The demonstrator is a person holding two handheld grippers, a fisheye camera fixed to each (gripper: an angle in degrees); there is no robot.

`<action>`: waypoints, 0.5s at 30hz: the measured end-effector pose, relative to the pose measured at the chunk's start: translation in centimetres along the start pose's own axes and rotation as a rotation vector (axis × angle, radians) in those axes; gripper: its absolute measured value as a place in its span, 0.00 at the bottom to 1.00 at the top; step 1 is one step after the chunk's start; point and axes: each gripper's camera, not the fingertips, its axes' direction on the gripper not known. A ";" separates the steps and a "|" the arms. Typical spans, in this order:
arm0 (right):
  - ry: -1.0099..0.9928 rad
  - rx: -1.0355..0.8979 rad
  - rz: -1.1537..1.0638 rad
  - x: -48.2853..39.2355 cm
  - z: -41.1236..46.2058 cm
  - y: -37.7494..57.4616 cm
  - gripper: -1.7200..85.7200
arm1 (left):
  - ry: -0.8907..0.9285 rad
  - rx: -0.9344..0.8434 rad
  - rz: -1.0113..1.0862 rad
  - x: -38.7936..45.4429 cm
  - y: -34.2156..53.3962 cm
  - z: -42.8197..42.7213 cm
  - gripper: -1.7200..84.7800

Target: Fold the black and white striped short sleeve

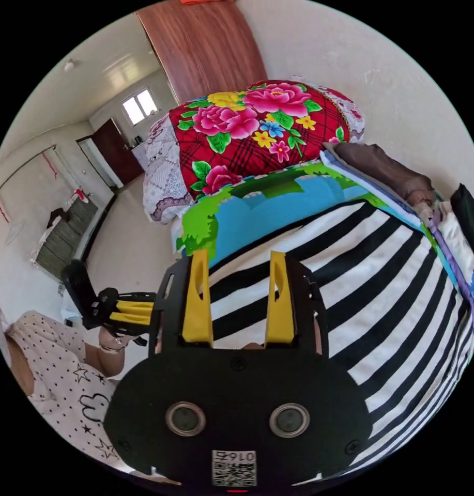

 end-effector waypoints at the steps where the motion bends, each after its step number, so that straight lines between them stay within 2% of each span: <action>1: 0.060 0.022 0.015 -1.1 0.2 1.9 0.18 | -0.009 -0.002 0.009 0.3 0.0 0.2 0.05; 6: 0.177 -0.013 0.056 -3.7 2.9 6.3 0.14 | -0.078 -0.035 0.059 1.9 -0.4 1.9 0.05; 10: 0.133 0.014 0.121 -3.1 4.6 9.7 0.05 | -0.135 -0.086 0.065 2.1 -0.6 3.2 0.06; 12: 0.110 0.030 0.154 -2.2 4.9 11.2 0.03 | -0.147 -0.081 0.057 1.4 -0.4 3.4 0.06; 15: -0.041 0.078 0.219 0.3 5.2 13.9 0.02 | -0.192 -0.136 -0.017 -0.8 -0.6 4.4 0.07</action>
